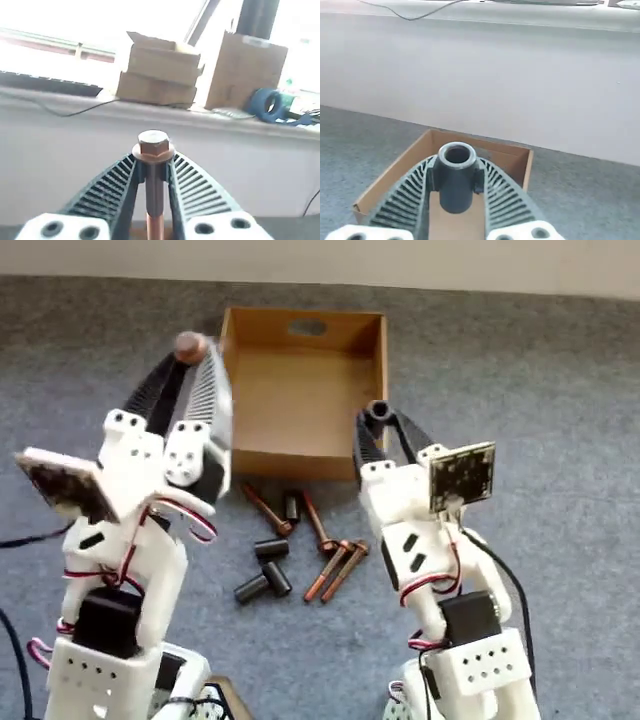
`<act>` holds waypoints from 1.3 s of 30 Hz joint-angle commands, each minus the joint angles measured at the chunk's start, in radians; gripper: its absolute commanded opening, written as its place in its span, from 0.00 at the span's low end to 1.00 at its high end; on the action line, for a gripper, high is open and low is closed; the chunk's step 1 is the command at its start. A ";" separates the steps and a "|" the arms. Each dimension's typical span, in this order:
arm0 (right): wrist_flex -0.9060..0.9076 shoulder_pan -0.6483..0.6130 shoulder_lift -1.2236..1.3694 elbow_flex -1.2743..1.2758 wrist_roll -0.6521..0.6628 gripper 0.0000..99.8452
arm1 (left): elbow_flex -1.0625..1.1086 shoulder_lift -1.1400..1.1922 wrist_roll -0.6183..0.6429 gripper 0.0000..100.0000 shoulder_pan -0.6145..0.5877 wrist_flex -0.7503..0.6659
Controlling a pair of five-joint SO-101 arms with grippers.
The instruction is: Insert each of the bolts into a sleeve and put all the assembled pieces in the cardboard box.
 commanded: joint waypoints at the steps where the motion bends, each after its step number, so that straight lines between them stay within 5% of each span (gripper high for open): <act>1: -0.031 -0.045 -0.010 -0.031 0.005 0.01 | -0.005 -0.018 0.005 0.01 0.099 -0.081; 12: -0.031 -0.061 -0.012 0.050 0.005 0.01 | 0.001 0.096 0.003 0.01 0.234 -0.083; 20: -0.031 -0.061 -0.010 0.050 0.005 0.01 | 0.001 0.374 0.005 0.01 0.234 -0.256; 39: -0.033 -0.061 -0.010 0.093 0.005 0.01 | 0.007 0.369 0.009 0.01 0.265 -0.256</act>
